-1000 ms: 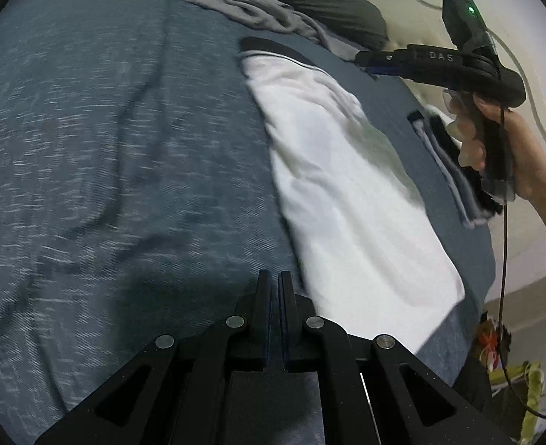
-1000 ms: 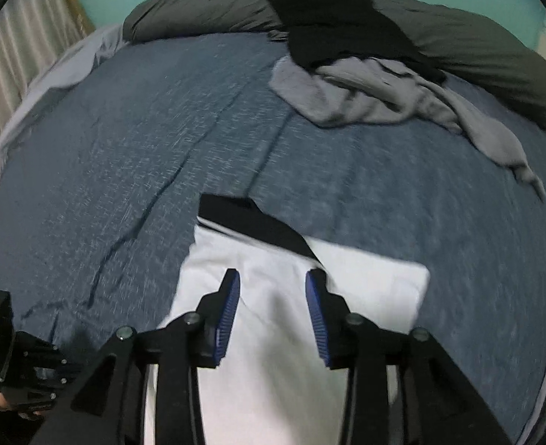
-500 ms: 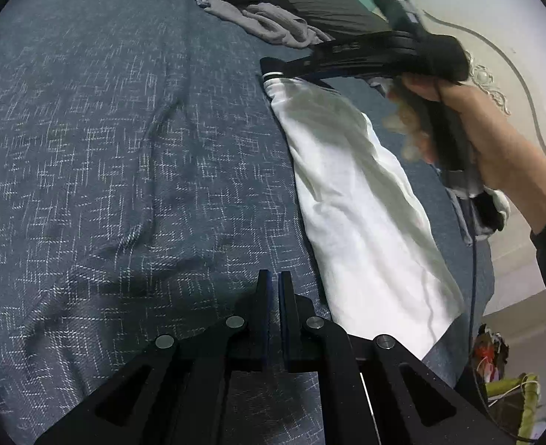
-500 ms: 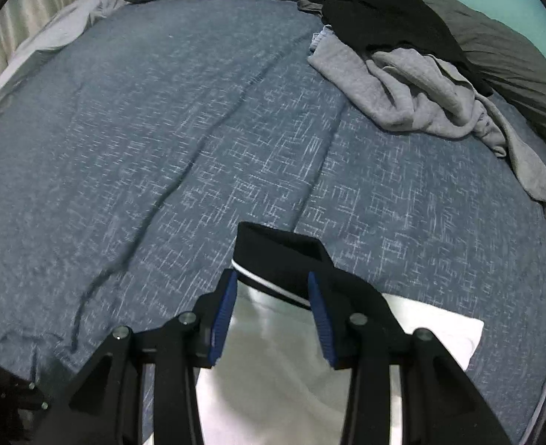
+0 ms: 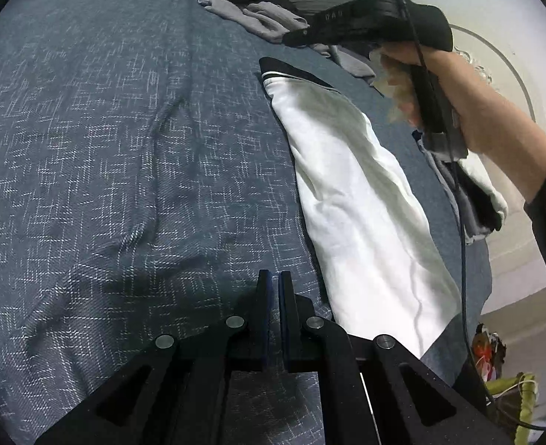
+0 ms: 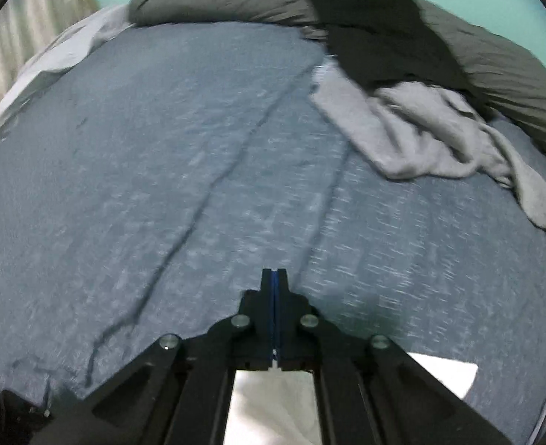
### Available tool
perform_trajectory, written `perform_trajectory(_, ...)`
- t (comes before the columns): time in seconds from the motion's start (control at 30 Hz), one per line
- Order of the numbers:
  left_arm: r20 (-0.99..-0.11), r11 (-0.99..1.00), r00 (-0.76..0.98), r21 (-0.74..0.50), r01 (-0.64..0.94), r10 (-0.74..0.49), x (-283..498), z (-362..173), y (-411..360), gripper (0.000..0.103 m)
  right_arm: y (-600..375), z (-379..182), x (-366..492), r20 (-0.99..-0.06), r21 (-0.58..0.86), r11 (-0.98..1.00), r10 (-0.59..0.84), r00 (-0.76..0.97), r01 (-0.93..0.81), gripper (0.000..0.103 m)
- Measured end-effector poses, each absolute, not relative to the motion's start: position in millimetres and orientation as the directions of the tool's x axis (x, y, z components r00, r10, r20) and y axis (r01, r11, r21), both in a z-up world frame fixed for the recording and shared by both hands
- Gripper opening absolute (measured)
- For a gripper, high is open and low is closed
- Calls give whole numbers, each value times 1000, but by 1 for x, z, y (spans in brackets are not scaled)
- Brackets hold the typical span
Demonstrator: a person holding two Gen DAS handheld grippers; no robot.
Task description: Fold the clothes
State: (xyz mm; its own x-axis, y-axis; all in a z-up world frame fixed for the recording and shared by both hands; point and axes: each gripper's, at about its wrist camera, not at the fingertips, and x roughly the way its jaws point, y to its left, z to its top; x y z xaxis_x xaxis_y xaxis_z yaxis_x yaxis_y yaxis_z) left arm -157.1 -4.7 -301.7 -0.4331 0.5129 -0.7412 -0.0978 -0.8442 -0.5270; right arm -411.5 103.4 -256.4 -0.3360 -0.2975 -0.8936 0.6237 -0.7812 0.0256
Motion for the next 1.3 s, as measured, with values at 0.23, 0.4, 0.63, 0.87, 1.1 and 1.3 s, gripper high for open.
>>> perform_trajectory(0.23,-742,-843,-432,-529,-94,513,-156,-302,-4,4,84,-275,-407,-937,-7,-776,-215,-274,630,46)
perform_trajectory(0.4,-743,-847,-434,-523,-97,509,-157,-300,-1,4,80,-294,-403,-940,-93,-774,-139,-311,626,20)
perform_trajectory(0.63,-743,-843,-428,-529,-95,514,-157,-302,4,4,82,-280,-409,-904,-101,-787,-183,-387,608,5)
perform_trajectory(0.87,-744,-842,-424,-530,-97,517,-156,-303,13,4,91,-278,-424,-900,-27,-817,-231,-369,576,5)
perform_trajectory(1.1,-746,-842,-420,-532,-92,517,-161,-302,-5,4,108,-288,-435,-914,51,-825,-265,-307,562,17)
perform_trajectory(1.3,-746,-842,-418,-530,-99,519,-156,-296,5,4,154,-258,-437,-870,122,-848,-341,-356,515,37)
